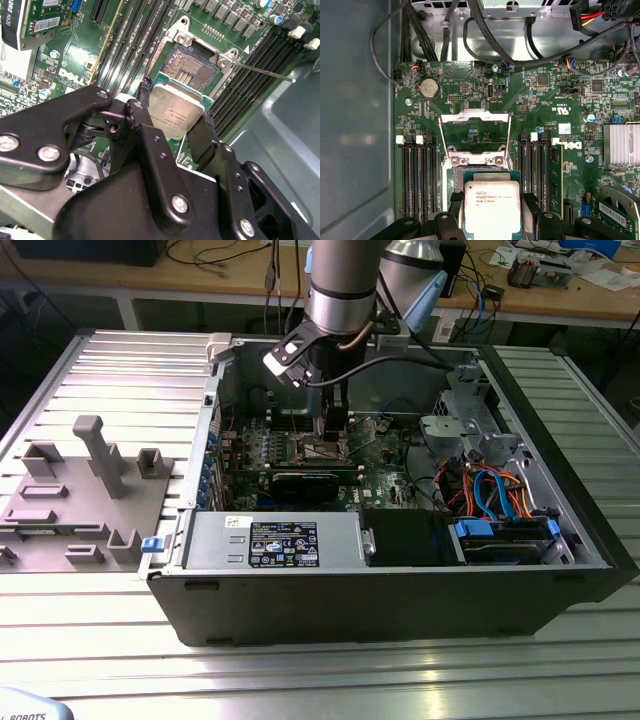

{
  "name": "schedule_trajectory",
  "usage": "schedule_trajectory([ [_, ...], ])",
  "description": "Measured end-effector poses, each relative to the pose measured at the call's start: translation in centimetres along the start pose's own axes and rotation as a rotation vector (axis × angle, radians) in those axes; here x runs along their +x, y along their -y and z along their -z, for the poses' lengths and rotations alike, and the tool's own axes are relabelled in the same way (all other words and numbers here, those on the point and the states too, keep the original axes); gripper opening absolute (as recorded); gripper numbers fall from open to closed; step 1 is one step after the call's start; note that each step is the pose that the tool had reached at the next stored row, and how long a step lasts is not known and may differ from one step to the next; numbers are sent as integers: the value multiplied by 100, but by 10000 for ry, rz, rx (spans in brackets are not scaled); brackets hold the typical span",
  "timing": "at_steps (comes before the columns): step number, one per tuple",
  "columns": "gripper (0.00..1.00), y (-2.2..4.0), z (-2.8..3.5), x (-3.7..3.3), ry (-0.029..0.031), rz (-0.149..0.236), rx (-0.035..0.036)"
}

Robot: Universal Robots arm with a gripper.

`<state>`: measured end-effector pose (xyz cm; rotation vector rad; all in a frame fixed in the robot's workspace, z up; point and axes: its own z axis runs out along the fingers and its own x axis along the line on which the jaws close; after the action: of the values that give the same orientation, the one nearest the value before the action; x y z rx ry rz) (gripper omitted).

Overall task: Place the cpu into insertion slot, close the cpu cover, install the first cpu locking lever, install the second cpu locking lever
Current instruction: 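Place the cpu into insertion slot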

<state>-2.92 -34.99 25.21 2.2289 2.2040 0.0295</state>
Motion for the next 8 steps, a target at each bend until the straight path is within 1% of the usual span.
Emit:
schedule_trajectory([
  [8,54,3,-81,-1,-2,90,2],
])
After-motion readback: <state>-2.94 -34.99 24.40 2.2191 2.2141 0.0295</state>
